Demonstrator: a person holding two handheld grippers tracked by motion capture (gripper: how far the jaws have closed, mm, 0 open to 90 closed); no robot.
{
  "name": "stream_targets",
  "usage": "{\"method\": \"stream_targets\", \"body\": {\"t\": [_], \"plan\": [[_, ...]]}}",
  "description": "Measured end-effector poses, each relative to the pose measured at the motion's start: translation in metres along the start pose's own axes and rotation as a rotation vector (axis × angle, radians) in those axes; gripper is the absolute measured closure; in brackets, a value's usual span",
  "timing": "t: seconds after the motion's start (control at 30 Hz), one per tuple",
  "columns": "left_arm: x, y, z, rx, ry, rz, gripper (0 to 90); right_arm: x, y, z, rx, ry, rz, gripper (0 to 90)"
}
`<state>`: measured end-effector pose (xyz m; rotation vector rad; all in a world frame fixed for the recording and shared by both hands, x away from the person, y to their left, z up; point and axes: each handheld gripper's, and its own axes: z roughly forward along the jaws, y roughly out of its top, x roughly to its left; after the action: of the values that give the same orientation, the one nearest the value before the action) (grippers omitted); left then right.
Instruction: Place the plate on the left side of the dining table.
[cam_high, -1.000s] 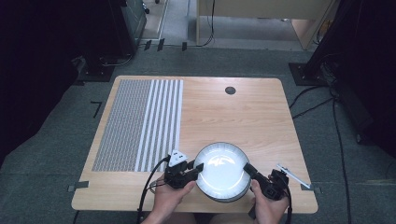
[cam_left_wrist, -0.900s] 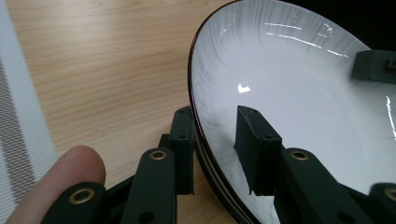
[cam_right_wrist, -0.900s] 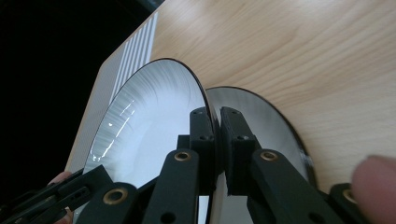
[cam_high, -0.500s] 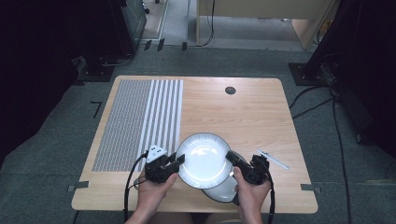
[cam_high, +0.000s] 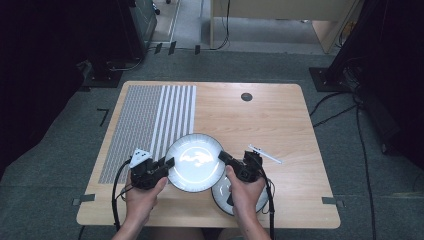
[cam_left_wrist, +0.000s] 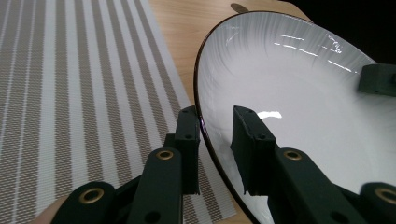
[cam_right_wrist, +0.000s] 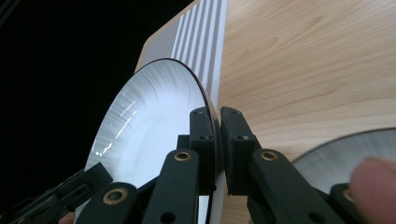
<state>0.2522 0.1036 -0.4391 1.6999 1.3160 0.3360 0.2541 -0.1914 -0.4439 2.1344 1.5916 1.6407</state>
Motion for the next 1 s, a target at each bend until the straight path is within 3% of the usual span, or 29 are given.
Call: {"method": "stream_targets", "body": {"t": [0.53,1.0], "plan": [[0.045,0.015,-0.014,-0.029,0.049,-0.035,75.0,0.034,0.001,0.046,0.039,0.032,-0.013,84.4],[0.081,0.03,-0.011,-0.034,0.089,-0.051,75.8,0.055,0.006,0.087,0.061,0.04,-0.044,84.6]]}}
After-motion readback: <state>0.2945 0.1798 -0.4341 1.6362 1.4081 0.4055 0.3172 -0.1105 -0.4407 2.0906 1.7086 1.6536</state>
